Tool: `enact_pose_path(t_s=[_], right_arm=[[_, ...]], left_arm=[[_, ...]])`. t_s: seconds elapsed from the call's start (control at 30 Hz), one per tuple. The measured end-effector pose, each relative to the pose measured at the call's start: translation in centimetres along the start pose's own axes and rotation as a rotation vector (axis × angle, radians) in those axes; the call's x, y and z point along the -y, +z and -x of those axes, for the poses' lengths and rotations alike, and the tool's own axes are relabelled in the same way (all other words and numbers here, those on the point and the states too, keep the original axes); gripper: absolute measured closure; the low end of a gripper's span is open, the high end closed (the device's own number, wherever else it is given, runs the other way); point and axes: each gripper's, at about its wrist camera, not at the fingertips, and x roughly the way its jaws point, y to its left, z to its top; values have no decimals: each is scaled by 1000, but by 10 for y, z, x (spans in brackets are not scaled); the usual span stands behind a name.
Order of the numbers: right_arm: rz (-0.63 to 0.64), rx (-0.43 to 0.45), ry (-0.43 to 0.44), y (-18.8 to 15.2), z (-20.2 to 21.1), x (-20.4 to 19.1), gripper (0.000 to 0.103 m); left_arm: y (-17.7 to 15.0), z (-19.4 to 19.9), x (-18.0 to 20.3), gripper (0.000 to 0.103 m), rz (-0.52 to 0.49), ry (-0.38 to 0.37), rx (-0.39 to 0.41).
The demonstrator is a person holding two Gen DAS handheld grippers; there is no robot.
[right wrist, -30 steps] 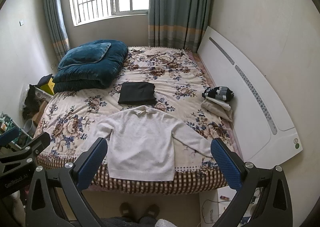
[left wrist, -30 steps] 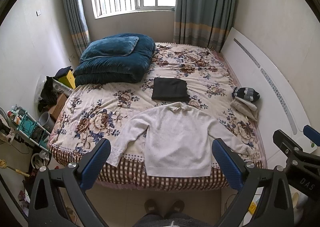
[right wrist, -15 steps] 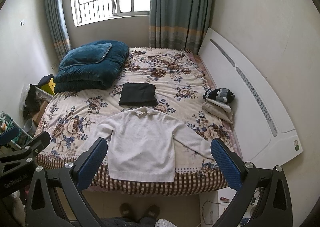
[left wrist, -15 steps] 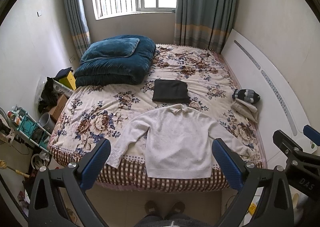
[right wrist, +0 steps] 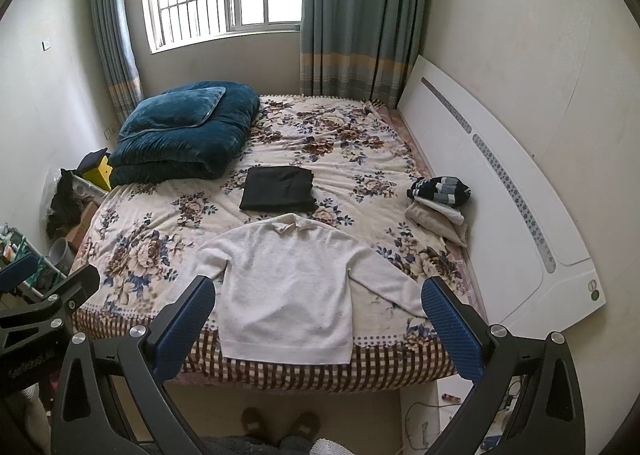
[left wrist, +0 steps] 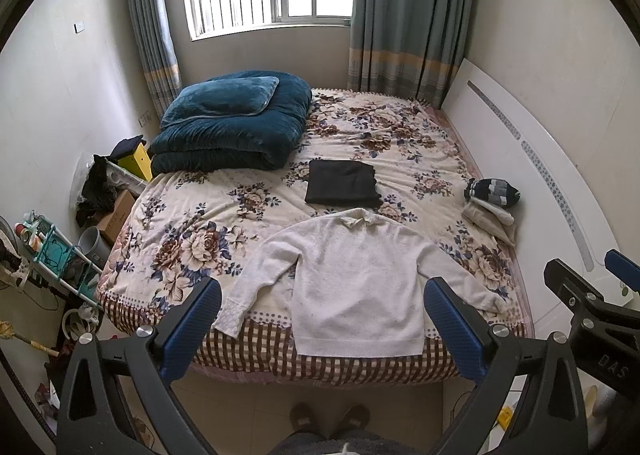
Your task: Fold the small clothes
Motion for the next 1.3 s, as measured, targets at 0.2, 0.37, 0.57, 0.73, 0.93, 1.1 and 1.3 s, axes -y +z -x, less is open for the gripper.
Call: enact_pose_path(t_s=[0.2,0.37,0.57,0.73,0.93,1.1,1.3], right_arm=[[-26,-6,-7,1,-3,-2,0],[-127,-23,-7,0,-27,11,0],[-414,-77,-124,-31,-115,97,0],[-683,-210,-216,-88,-214,208,0],[-975,-358,-270,-178,-367,352,0],[-1188,-480,-293,-250,-506,445,3],[-1363,-502,-272,-313,-617,514,18]], left_arm=[[27,-5,0,0,-2,-6,3],[36,-45,-8,0,-12,37,44],[35,-148,-3,0,-62,97,25],[30,-254,17,0,-69,118,-103],[23,-376,53,0,-100,215,-240],[8,-470,70,0,-82,299,-344],[-19,-570,94,0,-48,319,-469]])
